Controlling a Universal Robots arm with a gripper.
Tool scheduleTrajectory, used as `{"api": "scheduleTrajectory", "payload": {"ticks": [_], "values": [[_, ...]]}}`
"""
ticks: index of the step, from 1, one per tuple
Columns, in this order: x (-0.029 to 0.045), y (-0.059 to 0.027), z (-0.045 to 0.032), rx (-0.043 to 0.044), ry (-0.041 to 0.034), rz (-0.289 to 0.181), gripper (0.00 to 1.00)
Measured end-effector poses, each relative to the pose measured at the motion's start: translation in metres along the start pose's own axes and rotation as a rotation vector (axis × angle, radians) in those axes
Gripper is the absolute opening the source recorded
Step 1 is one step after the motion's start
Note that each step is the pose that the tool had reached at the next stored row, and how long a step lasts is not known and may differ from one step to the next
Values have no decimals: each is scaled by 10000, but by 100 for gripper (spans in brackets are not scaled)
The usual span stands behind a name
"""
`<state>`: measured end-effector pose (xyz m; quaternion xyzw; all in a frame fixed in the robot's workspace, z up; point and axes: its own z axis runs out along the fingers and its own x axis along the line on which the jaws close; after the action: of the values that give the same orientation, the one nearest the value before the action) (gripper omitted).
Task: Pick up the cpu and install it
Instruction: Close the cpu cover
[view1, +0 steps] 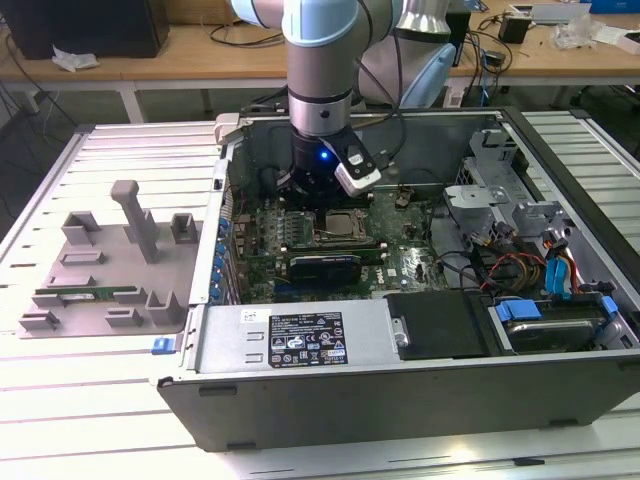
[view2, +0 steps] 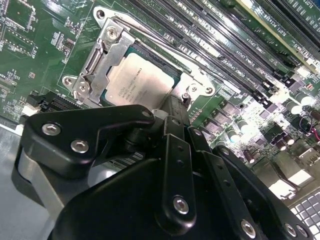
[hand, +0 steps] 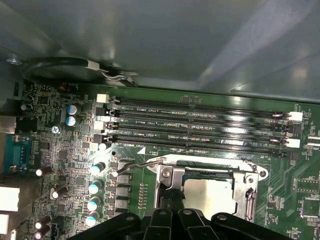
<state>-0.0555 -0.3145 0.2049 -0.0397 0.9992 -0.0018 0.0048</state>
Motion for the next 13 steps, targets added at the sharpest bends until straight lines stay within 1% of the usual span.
{"api": "scheduleTrajectory", "payload": {"ticks": [13], "values": [[29, 3, 11, -10, -3, -1, 11]]}}
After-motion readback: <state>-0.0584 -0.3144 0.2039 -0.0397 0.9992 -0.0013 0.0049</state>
